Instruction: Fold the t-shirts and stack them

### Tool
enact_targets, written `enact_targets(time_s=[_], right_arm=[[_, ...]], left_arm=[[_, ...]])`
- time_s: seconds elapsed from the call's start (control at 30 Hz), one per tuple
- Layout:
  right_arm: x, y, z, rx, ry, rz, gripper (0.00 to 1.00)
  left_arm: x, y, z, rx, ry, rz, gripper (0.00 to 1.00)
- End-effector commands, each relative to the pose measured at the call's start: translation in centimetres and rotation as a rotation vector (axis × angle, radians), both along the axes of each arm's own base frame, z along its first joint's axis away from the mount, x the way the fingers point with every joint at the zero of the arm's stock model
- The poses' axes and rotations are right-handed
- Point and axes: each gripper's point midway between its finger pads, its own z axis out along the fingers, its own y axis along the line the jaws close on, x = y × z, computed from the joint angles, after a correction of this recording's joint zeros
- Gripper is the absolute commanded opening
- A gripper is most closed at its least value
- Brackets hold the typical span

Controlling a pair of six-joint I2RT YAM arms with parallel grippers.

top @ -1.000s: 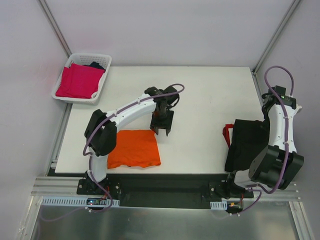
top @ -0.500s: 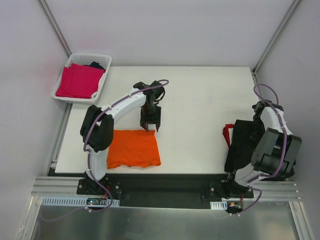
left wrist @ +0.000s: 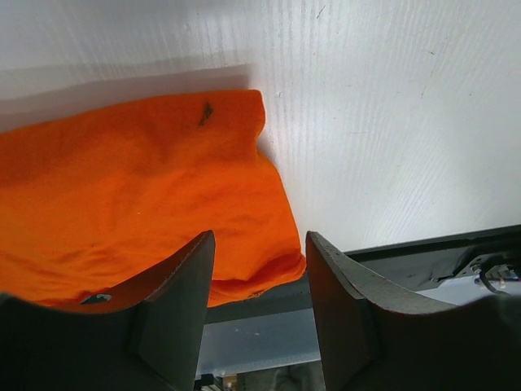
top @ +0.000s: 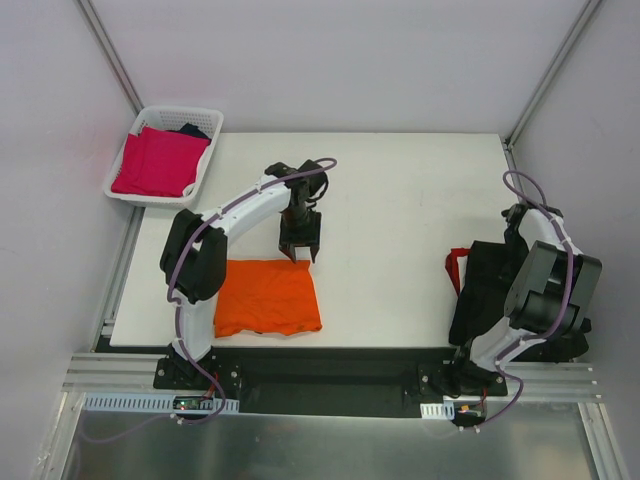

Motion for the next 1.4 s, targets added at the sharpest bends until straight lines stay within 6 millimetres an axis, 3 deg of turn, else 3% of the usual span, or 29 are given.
enact_targets(time_s=[0.0,0.57,0.87,1.17,1.37], right_arm=[[4.0,5.3,-6.2,0.342,-0.152,-0.037,0.01],[7.2,7.5,-5.7,0.37,-0.021,0.145,0.01],[10.0,12.6,-5.0,0.396,-0.039,0.233,0.01],[15.1,16.5,-5.0,0.378,-0.096,0.244,0.01],[19.4,17.0,-3.6,0.347,-0.17,0.225,0.01]], left_arm=[[1.3,-0.1,0.8,-0.002,-0.037,-0.015,0.49],[0.7,1.2,0.9,0.028,-0.062,0.028,0.5],[0.6,1.5,0.8,0.03,-0.061,0.037,0.5],[0.4,1.6,0.6,0.029,-0.049,0.039,0.5],[0.2,1.8,0.5,0.036,-0.048,0.037,0.5]])
